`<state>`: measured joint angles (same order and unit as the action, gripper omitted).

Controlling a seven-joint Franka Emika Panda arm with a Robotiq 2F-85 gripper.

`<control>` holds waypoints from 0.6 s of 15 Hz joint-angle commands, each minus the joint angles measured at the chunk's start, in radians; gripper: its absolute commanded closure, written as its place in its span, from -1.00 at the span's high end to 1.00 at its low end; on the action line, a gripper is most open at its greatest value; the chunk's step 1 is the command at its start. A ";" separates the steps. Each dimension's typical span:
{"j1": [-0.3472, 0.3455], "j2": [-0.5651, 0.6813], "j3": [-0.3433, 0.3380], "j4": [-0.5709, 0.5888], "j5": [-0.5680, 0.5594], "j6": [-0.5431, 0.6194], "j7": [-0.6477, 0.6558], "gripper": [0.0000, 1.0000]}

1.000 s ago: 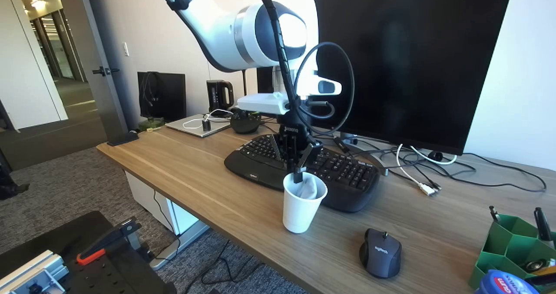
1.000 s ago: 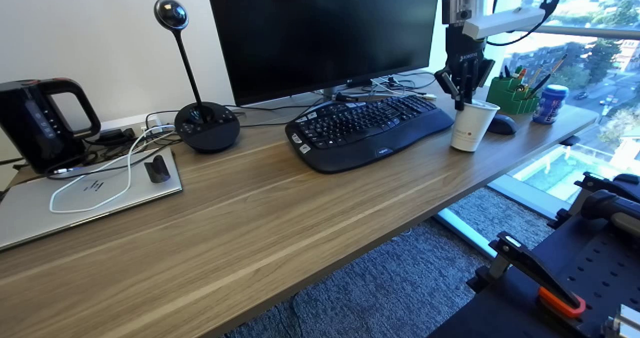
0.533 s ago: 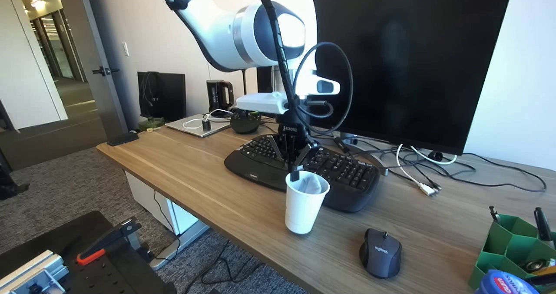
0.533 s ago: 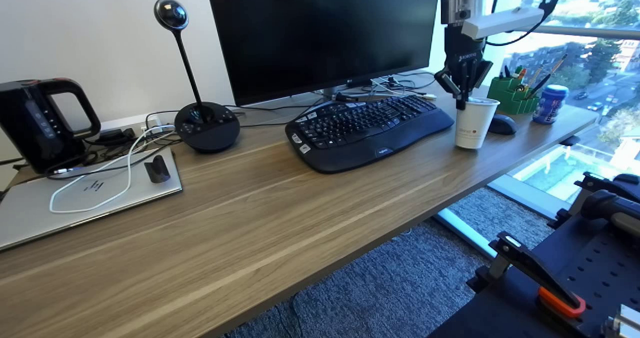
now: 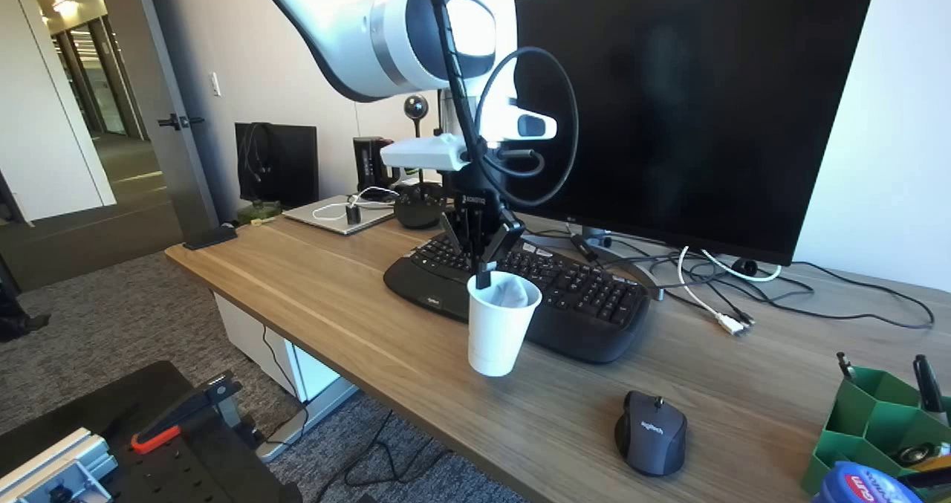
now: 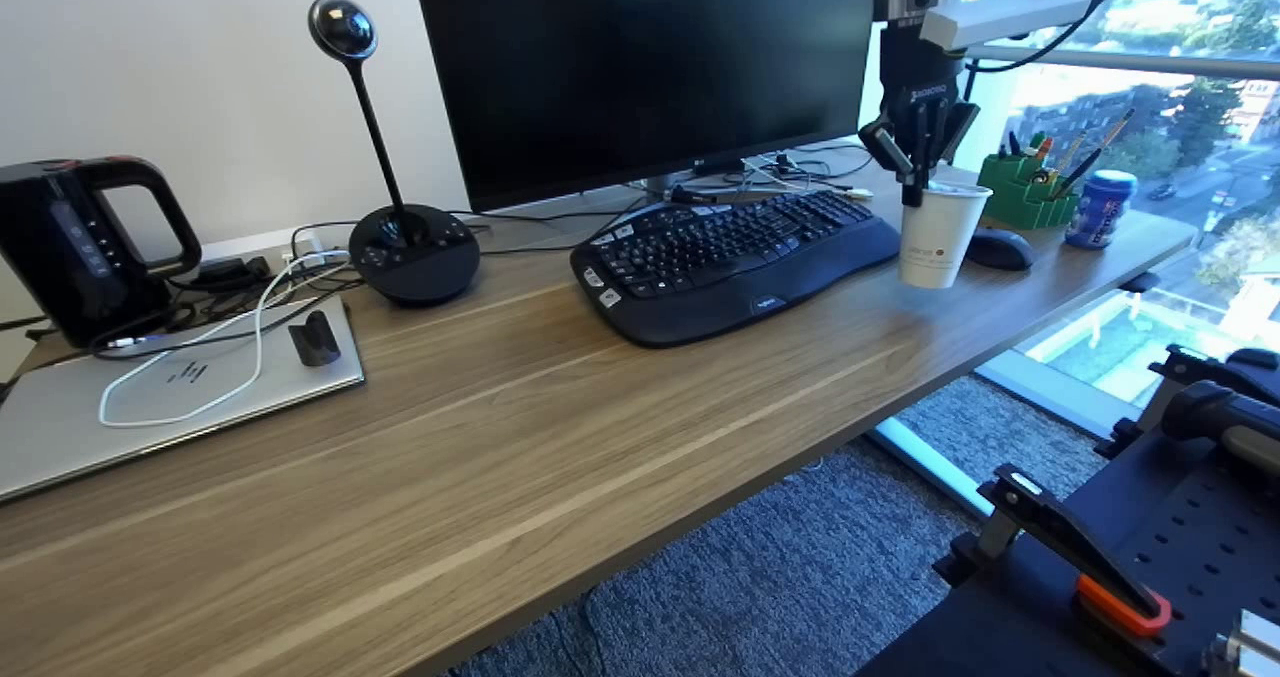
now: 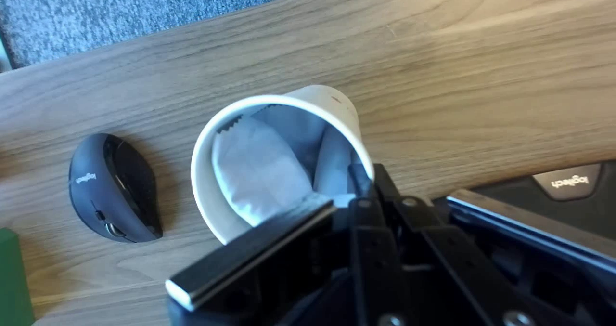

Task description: Pick the cup and slightly move it to the left on the desk

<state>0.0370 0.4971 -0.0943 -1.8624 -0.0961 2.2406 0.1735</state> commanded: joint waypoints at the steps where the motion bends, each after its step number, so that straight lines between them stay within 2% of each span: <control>1: 0.016 -0.097 0.016 -0.107 -0.030 0.024 -0.007 -0.98; 9: 0.051 -0.223 0.065 -0.298 -0.054 0.038 -0.029 -0.98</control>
<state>0.0789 0.3353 -0.0455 -2.0746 -0.1134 2.2434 0.1450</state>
